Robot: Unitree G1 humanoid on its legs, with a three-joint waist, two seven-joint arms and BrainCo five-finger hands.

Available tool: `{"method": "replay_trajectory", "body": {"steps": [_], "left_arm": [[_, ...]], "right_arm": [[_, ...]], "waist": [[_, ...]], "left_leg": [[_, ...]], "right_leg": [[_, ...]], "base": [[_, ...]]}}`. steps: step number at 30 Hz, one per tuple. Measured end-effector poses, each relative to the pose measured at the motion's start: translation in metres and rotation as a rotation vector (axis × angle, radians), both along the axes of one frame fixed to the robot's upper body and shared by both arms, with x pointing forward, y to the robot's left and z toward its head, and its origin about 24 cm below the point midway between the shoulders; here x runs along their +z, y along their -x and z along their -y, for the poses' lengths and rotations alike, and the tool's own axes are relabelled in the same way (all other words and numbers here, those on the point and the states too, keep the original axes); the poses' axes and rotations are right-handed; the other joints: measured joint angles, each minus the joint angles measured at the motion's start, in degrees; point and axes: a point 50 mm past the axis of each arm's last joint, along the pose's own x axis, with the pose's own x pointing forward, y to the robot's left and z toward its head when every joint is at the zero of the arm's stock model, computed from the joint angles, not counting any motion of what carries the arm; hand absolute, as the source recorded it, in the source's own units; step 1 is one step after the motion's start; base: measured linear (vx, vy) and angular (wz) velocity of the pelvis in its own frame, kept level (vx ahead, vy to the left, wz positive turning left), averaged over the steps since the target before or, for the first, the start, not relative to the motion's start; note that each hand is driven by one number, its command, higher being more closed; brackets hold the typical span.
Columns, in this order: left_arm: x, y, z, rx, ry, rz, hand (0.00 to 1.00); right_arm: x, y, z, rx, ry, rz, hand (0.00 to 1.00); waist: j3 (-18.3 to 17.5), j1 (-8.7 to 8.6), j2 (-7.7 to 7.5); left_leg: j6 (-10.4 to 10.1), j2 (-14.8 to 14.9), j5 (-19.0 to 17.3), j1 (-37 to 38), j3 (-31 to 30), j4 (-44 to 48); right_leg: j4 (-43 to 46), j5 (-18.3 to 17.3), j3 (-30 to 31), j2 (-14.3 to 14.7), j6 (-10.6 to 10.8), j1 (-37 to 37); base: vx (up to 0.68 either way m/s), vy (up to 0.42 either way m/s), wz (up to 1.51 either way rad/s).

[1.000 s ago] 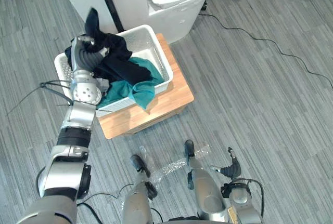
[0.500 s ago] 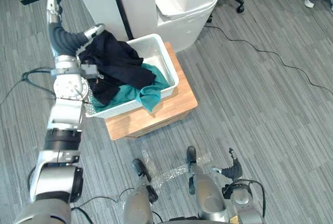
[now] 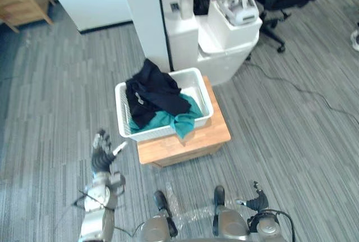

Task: Tidy the bed and pick cloth on bed and put in laundry

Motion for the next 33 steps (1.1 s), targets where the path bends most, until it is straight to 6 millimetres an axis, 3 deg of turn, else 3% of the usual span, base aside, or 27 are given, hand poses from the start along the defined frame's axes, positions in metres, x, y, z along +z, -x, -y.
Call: {"method": "replay_trajectory", "body": {"steps": [4, 6, 9, 12, 13, 19, 23, 26, 28, 30, 31, 32, 33], "left_arm": [[-0.049, 0.03, 0.015, -0.024, 0.049, -0.264, 0.0], [-0.079, 0.061, 0.021, -0.025, 0.055, -0.468, 0.0], [-0.101, 0.095, 0.019, 0.051, 0.096, -0.647, 0.0], [-0.107, 0.112, 0.016, 0.069, 0.1, -0.731, 0.0], [-0.116, 0.134, 0.018, 0.065, 0.111, -0.857, 0.0], [-0.116, 0.132, 0.02, 0.057, 0.109, -0.852, 0.0], [-0.111, 0.118, 0.024, 0.008, 0.068, -0.799, 0.0], [-0.102, 0.09, 0.033, -0.003, 0.105, -0.65, 0.0], [-0.096, 0.075, 0.051, -0.019, 0.186, -0.556, 0.0], [-0.092, 0.068, 0.054, -0.002, 0.238, -0.493, 0.0], [-0.089, 0.061, 0.054, -0.007, 0.25, -0.46, 0.0], [-0.086, 0.057, 0.053, -0.013, 0.243, -0.444, 0.0], [-0.087, 0.058, 0.05, -0.004, 0.25, -0.445, 0.0]], "right_arm": [[-0.01, 0.003, -0.003, -0.075, -0.081, -0.042, 0.0], [-0.017, 0.008, -0.005, -0.16, -0.146, -0.071, 0.0], [-0.025, 0.018, -0.006, -0.257, -0.205, -0.11, 0.0], [-0.028, 0.022, -0.004, -0.295, -0.226, -0.133, 0.0], [-0.038, 0.035, -0.004, -0.394, -0.285, -0.214, 0.0], [-0.039, 0.038, -0.004, -0.398, -0.285, -0.218, 0.0], [-0.036, 0.042, -0.003, -0.411, -0.293, -0.181, 0.0], [-0.035, 0.042, -0.004, -0.343, -0.289, -0.168, 0.0], [-0.033, 0.039, -0.003, -0.275, -0.275, -0.166, 0.0], [-0.032, 0.034, -0.004, -0.21, -0.274, -0.17, 0.0], [-0.03, 0.025, -0.008, -0.182, -0.284, -0.153, 0.0], [-0.028, 0.017, -0.013, -0.138, -0.287, -0.139, 0.0], [-0.027, 0.013, -0.015, -0.119, -0.284, -0.135, 0.0]], "waist": [[-1.5, 0.32, -0.07], [-2.1, 0.32, -0.53], [-3.3, 0.42, -1.08], [-3.6, 0.71, -1.16], [-7.6, 0.7, -0.97], [-7.6, 0.7, -1.01], [-7.6, 1.04, -0.97], [-7.4, 2.27, -0.94], [-7.1, 3.62, -0.4], [-6.2, 4.51, -0.05], [-5.5, 4.24, -0.03], [-4.2, 4.03, -0.72], [-3.8, 4.5, -0.86]], "left_leg": [[-0.2, 0.0, -0.5, 1.4, 0.3, 0.0], [-0.3, 0.1, -0.8, 2.4, 0.5, 0.0], [-0.6, 0.0, -1.1, 2.8, 0.6, 0.0], [-0.7, 0.0, -1.5, 4.1, 0.6, 0.0], [-1.1, 0.1, -2.7, 5.8, 0.4, 0.0], [-1.1, 0.0, -2.7, 5.6, 0.1, 0.0], [-1.0, -0.6, -2.6, 4.5, -3.9, 0.0], [0.1, -2.4, -1.2, 1.4, -11.2, 0.0], [1.0, -4.2, 0.3, -0.8, -17.2, 0.4], [2.4, -5.7, 3.4, -3.5, -18.8, 0.6], [2.7, -7.3, 8.2, -6.5, -19.0, 0.5], [3.4, -8.2, 9.3, -9.1, -17.2, 1.6], [6.9, -7.5, 3.0, -10.5, -9.6, 8.0]], "right_leg": [[0.1, -0.4, 0.0, 0.0, 0.1, 1.2], [0.0, -0.9, 0.2, 0.0, 0.6, 2.1], [-0.3, -1.0, 0.1, 0.0, 0.6, 2.7], [-0.6, -1.1, 0.1, -0.1, 0.6, 4.0], [-1.2, -2.2, -0.6, 0.1, 0.7, 5.8], [-1.2, -2.3, -0.9, 0.0, 0.8, 5.9], [-0.7, -3.0, -4.6, -0.6, 1.3, 7.0], [-0.2, -4.2, -12.4, -2.0, 2.3, 9.4], [2.2, -6.1, -18.8, -3.3, 3.2, 9.9], [4.9, -7.9, -23.1, -4.2, 2.9, 9.8], [6.4, -9.8, -26.7, -4.6, 0.1, 8.9], [5.2, -9.5, -30.8, -5.1, -1.2, 9.5], [6.0, -9.1, -33.3, -6.2, 0.8, 9.7]], "base": [[0.03, -0.002, -0.01], [0.01, 0.0, -0.02], [0.0, 0.0, 0.0], [0.0, 0.0, 0.0], [0.0, 0.0, 0.0], [0.0, 0.0, 0.03], [0.01, -0.001, 0.47], [0.03, 0.007, 1.26], [0.04, 0.019, 1.59], [-0.02, 0.018, 1.63], [-0.17, 0.035, 2.21], [-0.21, 0.104, 2.0], [-0.13, 0.117, 1.46]]}}
